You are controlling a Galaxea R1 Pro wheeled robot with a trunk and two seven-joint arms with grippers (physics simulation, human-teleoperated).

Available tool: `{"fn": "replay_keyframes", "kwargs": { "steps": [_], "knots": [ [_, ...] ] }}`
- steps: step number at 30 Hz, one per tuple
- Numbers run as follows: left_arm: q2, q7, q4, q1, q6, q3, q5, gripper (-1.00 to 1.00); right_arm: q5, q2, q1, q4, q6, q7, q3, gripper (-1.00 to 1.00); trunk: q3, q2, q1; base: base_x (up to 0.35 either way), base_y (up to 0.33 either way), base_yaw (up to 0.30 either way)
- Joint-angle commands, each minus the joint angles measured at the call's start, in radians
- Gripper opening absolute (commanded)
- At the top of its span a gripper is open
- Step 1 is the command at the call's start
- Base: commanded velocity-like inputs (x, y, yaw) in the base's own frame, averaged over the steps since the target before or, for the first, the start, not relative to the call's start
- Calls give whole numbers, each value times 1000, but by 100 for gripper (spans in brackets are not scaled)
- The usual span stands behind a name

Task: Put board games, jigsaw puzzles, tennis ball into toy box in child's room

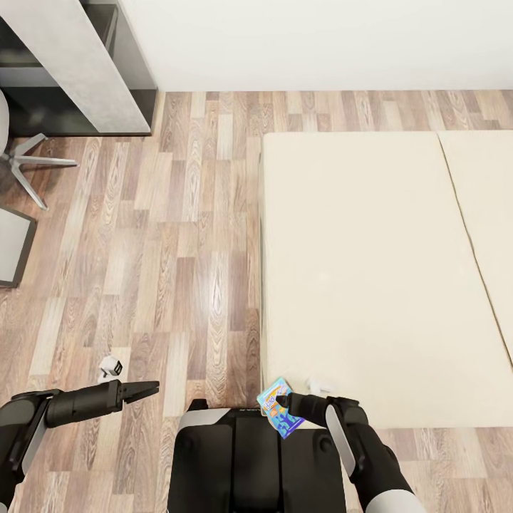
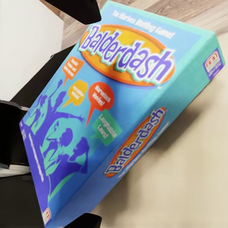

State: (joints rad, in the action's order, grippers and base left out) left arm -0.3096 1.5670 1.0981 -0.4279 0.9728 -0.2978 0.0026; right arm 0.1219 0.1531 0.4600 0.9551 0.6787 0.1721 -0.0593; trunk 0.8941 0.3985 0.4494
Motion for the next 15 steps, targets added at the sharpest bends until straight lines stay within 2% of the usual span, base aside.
{"fn": "replay_keyframes", "kwargs": {
  "steps": [1, 7, 15],
  "knots": [
    [0, 4, 0, 0, 11, 0, 0, 100, 4, 1, 0, 1, 7, 2, -4, 100, 1, 2, 1, 0, 0, 0],
    [0, 4, 0, 0, 11, 0, 0, 100, 5, 3, 3, 1, 8, 4, -4, 100, 1, 2, 1, 0, 0, 0],
    [0, 4, 0, 0, 11, 0, 0, 100, 3, 19, 18, 0, 10, 8, -4, 100, 1, 2, 1, 0, 0, 0]
  ]
}}
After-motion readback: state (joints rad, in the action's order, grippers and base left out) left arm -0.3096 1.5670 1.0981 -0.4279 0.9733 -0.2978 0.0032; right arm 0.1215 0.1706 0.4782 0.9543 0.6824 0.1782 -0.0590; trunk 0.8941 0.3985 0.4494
